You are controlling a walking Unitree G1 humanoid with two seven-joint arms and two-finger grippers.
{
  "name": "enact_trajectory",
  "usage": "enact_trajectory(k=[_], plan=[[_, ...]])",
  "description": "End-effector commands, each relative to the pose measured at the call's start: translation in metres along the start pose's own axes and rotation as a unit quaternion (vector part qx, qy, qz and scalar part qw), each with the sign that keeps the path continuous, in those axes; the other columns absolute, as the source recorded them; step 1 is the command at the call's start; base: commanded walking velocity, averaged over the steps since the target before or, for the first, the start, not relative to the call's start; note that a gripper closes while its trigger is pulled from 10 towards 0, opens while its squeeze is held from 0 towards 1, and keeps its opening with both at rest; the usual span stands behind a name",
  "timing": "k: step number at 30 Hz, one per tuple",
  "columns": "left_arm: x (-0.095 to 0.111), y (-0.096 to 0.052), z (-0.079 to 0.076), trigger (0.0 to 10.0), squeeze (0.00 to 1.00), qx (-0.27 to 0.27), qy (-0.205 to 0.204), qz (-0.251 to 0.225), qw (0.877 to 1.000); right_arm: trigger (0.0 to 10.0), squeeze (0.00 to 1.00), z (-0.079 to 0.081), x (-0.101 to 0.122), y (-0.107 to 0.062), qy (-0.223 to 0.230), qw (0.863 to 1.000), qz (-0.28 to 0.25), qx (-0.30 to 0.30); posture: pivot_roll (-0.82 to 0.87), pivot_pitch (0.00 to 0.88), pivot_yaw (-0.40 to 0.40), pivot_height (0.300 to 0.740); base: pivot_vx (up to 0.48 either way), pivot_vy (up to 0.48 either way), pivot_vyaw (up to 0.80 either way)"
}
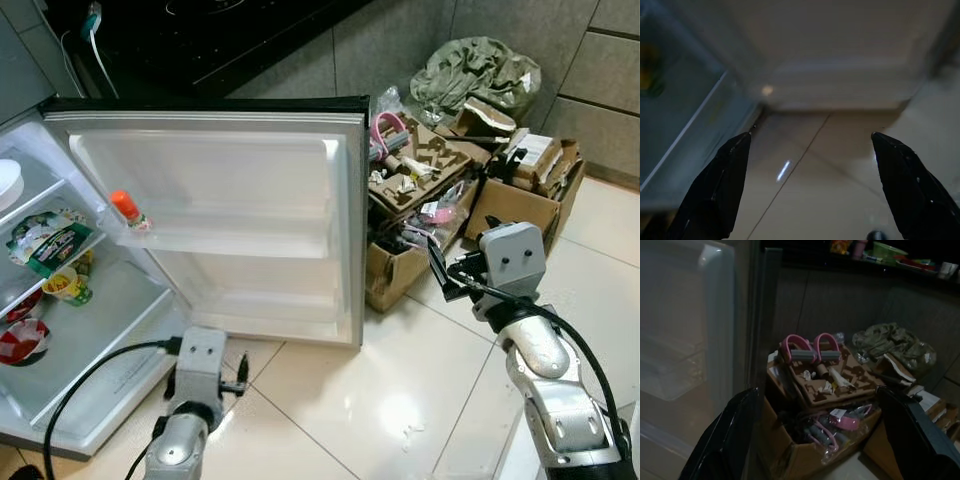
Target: Restocking fridge
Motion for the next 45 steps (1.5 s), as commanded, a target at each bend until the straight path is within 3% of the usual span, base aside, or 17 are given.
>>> enact_trajectory(k=[1,2,3,5,7,11,17,19,21,22,24,27,28,29,32,36,45], plan=[[-0.016,-0.006,0.027,10.0,0.00,0.049,0.022,0.025,0.998,10.0,0.00,0.003,0.005,0.006,0.012,1.000,-0.015,0.025,-0.10,0.234,0.090,0.740,0.000,0.000,0.00],[-0.019,-0.009,0.041,10.0,0.00,0.078,0.032,0.028,0.996,10.0,0.00,0.008,0.011,0.015,0.021,0.998,-0.028,0.050,-0.09,0.238,0.087,0.740,0.000,0.000,0.00],[-0.019,-0.009,0.041,10.0,0.00,0.078,0.032,0.028,0.996,10.0,0.00,0.008,0.011,0.015,0.021,0.998,-0.028,0.050,-0.09,0.238,0.087,0.740,0.000,0.000,0.00],[-0.020,-0.013,0.057,10.0,0.00,0.115,0.045,0.027,0.992,10.0,0.00,0.015,0.022,0.032,0.031,0.995,-0.048,0.083,-0.08,0.241,0.083,0.740,0.000,0.000,0.00],[-0.018,-0.014,0.059,10.0,0.00,0.121,0.047,0.023,0.991,10.0,0.00,0.017,0.027,0.041,0.030,0.994,-0.056,0.093,-0.07,0.244,0.080,0.740,0.000,0.000,0.00],[-0.005,-0.016,0.046,10.0,0.00,0.102,0.049,-0.002,0.994,10.0,0.00,0.026,0.048,0.073,0.043,0.988,-0.082,0.122,-0.05,0.257,0.076,0.740,0.000,0.000,0.00],[0.019,-0.011,0.019,10.0,0.00,0.067,0.061,-0.053,0.995,10.0,0.00,0.047,0.060,0.093,0.029,0.980,-0.092,0.175,-0.04,0.268,0.067,0.740,0.000,0.000,0.00],[0.019,-0.011,0.019,10.0,0.00,0.067,0.061,-0.053,0.995,10.0,0.00,0.047,0.060,0.093,0.029,0.980,-0.092,0.175,-0.04,0.268,0.067,0.740,0.000,0.000,0.00],[0.043,-0.002,-0.001,10.0,0.00,0.031,0.062,-0.089,0.994,10.0,0.00,0.060,0.055,0.087,0.008,0.975,-0.090,0.203,-0.04,0.273,0.064,0.740,0.000,0.000,0.00],[0.043,-0.002,-0.001,10.0,0.00,0.031,0.062,-0.089,0.994,10.0,0.00,0.060,0.055,0.087,0.008,0.975,-0.090,0.203,-0.04,0.273,0.064,0.740,0.000,0.000,0.00],[0.065,0.012,-0.024,10.0,0.00,-0.013,0.038,-0.110,0.993,10.0,0.00,0.065,0.047,0.080,-0.010,0.974,-0.089,0.210,-0.04,0.274,0.063,0.740,0.000,0.000,0.00],[0.088,0.029,-0.042,10.0,0.00,-0.044,-0.006,-0.117,0.992,10.0,0.00,0.056,0.039,0.073,-0.017,0.978,-0.085,0.188,-0.06,0.274,0.066,0.740,0.000,0.000,0.00],[0.088,0.029,-0.042,10.0,0.00,-0.044,-0.006,-0.117,0.992,10.0,0.00,0.056,0.039,0.073,-0.017,0.978,-0.085,0.188,-0.06,0.274,0.066,0.740,0.000,0.000,0.00],[0.097,0.038,-0.052,10.0,0.00,-0.058,-0.015,-0.118,0.991,10.0,0.00,0.048,0.034,0.067,-0.019,0.982,-0.079,0.169,-0.07,0.275,0.069,0.740,0.000,0.000,0.00],[0.107,0.050,-0.070,10.0,0.00,-0.086,-0.011,-0.113,0.990,10.0,0.00,0.036,0.025,0.057,-0.020,0.987,-0.071,0.144,-0.08,0.277,0.073,0.740,0.000,0.000,0.00],[0.128,0.066,-0.098,10.0,0.00,-0.123,0.023,-0.128,0.984,10.0,0.00,0.019,0.015,0.034,-0.013,0.993,-0.055,0.103,-0.12,0.285,0.085,0.740,0.000,0.000,0.00],[0.169,0.078,-0.103,10.0,0.00,-0.127,0.006,-0.163,0.978,10.0,0.00,0.010,0.011,0.013,-0.020,0.996,-0.041,0.081,-0.15,0.296,0.096,0.740,0.000,0.000,0.00]])
Point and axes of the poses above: a point about 5 cm out from each wrist's last joint towards the gripper, its own y axis pointing out of the wrist towards the gripper, its own x axis along the axis of the wrist's last joint, z = x × y, the point moved 4 cm from there along y, pointing out of the wrist towards the gripper, and after that the axes turned 9 degrees about -y, right-handed, at the moved point
